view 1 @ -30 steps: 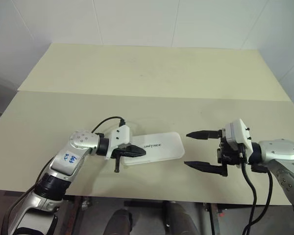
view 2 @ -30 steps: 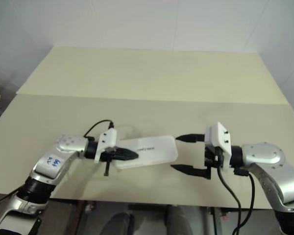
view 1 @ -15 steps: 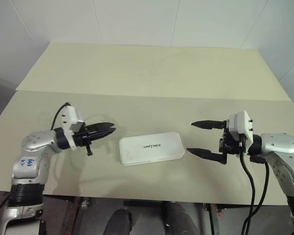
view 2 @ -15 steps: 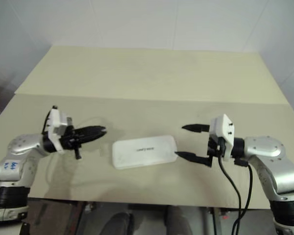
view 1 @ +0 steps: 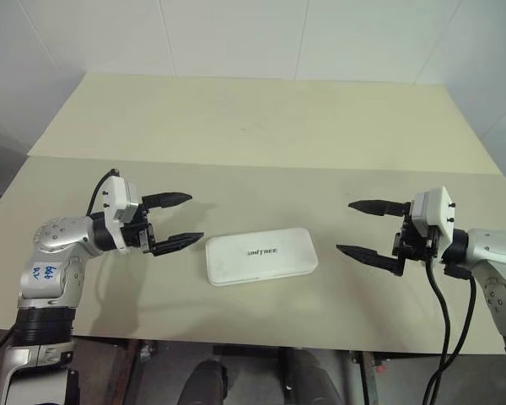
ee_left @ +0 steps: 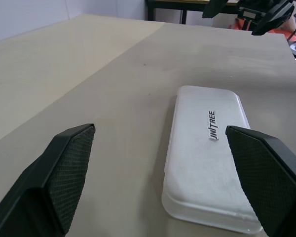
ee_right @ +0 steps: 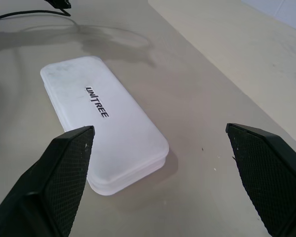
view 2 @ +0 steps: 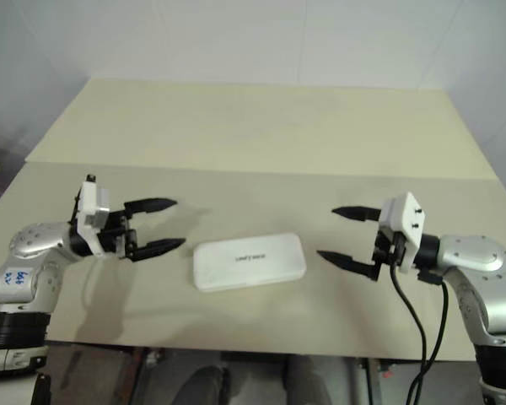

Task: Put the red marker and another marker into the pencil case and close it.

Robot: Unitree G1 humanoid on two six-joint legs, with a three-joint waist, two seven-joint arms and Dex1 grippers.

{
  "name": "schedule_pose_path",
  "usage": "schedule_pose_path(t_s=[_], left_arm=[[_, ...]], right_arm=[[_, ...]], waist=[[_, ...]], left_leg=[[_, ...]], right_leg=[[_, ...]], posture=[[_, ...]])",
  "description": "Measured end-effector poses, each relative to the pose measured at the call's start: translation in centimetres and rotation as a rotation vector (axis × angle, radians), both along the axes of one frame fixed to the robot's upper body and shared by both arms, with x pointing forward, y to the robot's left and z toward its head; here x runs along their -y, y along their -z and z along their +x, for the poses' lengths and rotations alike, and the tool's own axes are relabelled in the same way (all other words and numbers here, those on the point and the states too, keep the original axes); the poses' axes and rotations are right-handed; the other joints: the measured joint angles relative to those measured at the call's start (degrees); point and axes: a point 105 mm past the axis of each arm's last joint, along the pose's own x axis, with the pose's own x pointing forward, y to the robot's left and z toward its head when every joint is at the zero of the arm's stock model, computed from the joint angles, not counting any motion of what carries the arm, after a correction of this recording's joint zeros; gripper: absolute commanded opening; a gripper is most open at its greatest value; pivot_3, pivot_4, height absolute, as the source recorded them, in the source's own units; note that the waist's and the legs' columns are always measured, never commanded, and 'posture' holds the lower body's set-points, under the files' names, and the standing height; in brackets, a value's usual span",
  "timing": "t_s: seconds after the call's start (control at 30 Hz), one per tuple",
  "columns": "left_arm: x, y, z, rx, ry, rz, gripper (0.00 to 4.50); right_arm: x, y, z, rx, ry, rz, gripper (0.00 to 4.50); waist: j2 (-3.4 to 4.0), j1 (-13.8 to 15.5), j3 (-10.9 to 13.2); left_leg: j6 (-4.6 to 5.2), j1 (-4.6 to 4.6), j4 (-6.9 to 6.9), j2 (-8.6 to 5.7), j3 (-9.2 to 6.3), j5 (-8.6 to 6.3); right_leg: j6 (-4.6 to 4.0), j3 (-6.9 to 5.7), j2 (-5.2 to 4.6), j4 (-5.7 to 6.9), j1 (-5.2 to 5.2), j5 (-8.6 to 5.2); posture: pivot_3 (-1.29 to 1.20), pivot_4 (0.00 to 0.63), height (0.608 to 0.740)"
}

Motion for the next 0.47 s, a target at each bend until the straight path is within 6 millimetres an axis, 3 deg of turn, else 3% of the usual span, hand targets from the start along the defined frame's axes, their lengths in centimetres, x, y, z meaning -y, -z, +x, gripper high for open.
schedule_pose_path(t_s=[0.47], left_arm=[[0.6,-0.6,0.1,0.030,0.031,0.022,4.47]], right_arm=[[1.9,-0.3,0.1,0.004,0.054,-0.038,4.50]], waist=[[0.00,-0.06,0.00]], left_leg=[[0.00,0.01,0.01,0.00,0.04,0.00]], right_leg=[[0.01,0.03,0.01,0.03,0.00,0.00]], posture=[[0.00,0.150,0.740]])
